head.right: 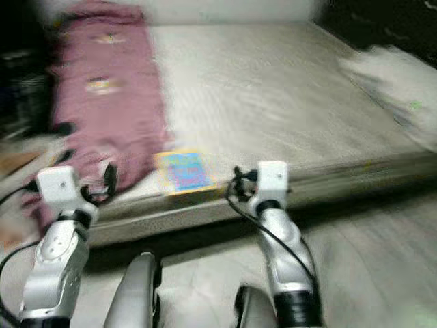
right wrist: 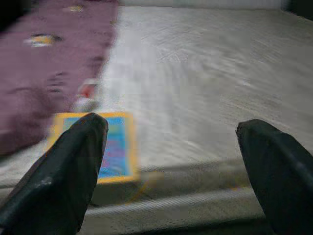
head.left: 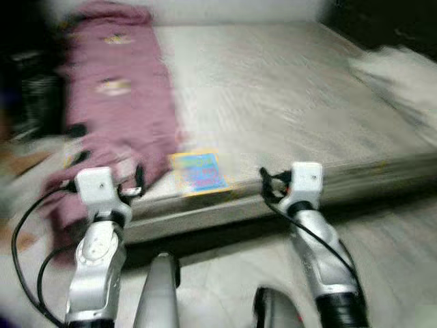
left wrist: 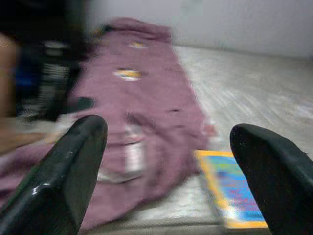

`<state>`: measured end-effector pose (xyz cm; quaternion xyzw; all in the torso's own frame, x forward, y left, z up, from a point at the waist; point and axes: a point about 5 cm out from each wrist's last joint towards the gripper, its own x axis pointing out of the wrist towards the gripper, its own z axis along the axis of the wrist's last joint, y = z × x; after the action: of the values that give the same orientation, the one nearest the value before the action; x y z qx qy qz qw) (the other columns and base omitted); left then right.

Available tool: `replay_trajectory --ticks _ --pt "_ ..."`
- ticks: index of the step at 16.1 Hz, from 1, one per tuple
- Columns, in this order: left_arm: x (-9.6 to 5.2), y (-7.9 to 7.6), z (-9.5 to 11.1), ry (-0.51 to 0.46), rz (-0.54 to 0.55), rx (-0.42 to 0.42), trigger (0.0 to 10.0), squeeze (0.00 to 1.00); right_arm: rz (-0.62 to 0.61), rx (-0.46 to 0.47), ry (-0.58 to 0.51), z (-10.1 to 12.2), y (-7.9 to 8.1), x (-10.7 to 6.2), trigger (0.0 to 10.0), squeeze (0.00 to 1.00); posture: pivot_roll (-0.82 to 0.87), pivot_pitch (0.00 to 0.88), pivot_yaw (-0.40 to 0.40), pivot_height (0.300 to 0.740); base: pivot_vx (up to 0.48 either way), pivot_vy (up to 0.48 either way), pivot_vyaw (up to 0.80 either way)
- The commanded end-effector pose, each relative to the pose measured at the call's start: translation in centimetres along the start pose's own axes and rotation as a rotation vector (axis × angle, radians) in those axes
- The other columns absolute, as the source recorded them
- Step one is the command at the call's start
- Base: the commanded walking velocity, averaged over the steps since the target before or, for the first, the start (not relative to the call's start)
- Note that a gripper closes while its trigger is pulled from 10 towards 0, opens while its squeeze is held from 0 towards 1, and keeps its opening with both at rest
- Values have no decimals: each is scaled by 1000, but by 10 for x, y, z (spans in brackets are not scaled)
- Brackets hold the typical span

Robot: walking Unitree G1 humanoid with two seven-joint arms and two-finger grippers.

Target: Clean up the room

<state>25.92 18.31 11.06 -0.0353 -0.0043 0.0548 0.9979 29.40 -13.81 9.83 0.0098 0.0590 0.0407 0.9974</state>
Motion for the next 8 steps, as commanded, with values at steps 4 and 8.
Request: replay_trajectory --ticks 4,8 --pt "-2 5 -6 30 14 3 10000 0 39 21 -20 5 9 2 10000 0 70 49 -34 637 305 0 528" --pt "-2 4 -6 32 10 0 10000 0 37 22 -15 4 9 2 10000 0 70 49 -33 637 305 0 0"
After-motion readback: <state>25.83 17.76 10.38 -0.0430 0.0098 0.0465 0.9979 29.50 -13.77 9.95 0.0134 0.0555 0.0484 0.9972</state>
